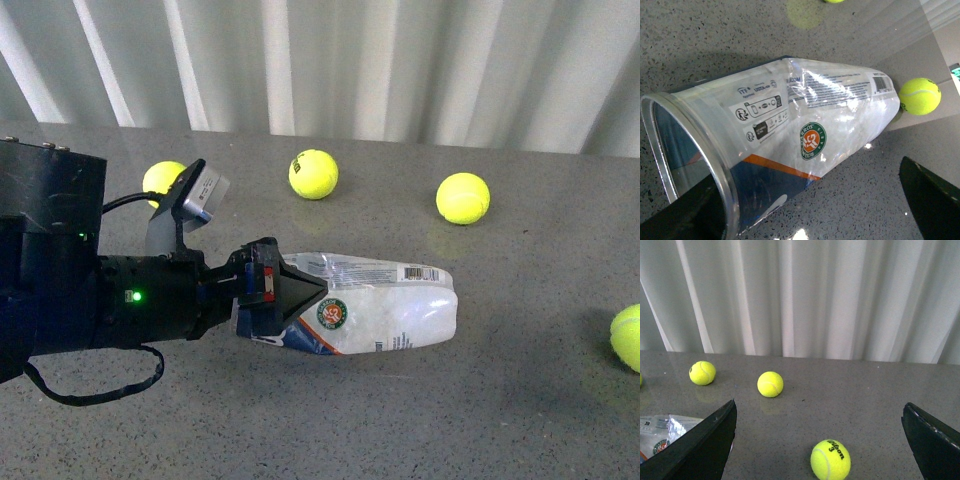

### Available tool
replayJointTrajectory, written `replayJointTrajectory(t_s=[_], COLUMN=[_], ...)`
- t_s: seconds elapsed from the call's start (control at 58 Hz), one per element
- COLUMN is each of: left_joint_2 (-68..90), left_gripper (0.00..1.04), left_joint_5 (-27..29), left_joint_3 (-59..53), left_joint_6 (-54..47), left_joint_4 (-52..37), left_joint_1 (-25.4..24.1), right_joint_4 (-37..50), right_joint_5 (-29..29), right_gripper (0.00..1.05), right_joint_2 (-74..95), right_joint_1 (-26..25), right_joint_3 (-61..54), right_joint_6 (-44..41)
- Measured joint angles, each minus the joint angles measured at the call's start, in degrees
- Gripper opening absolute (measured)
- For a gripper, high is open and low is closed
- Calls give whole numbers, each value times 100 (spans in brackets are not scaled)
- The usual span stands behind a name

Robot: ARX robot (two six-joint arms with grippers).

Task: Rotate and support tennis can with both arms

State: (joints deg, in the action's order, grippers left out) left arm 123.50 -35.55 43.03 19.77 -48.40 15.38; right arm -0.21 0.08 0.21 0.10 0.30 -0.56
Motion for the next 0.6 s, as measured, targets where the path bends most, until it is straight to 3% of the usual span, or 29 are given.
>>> replayJointTrajectory(t_s=[0.224,0.431,0.5,0.603], left_joint_2=[-22,-654,-960,-1563], left_gripper=[54,13,4,4], left_joint_5=[116,76,-52,-201], left_joint_3=[-7,144,321,708], left_joint_6=[-20,-612,-863,-1416], left_joint_4=[144,1165,1596,2507], left_joint_1=[22,-109,-190,-295], right_joint_4=[0,0,0,0], right_joint_5=[0,0,0,0], right_gripper=[98,98,98,98], right_joint_2=[0,0,0,0], right_joint_1=[0,0,0,0], right_joint_3=[0,0,0,0], right_joint_6=[0,0,0,0])
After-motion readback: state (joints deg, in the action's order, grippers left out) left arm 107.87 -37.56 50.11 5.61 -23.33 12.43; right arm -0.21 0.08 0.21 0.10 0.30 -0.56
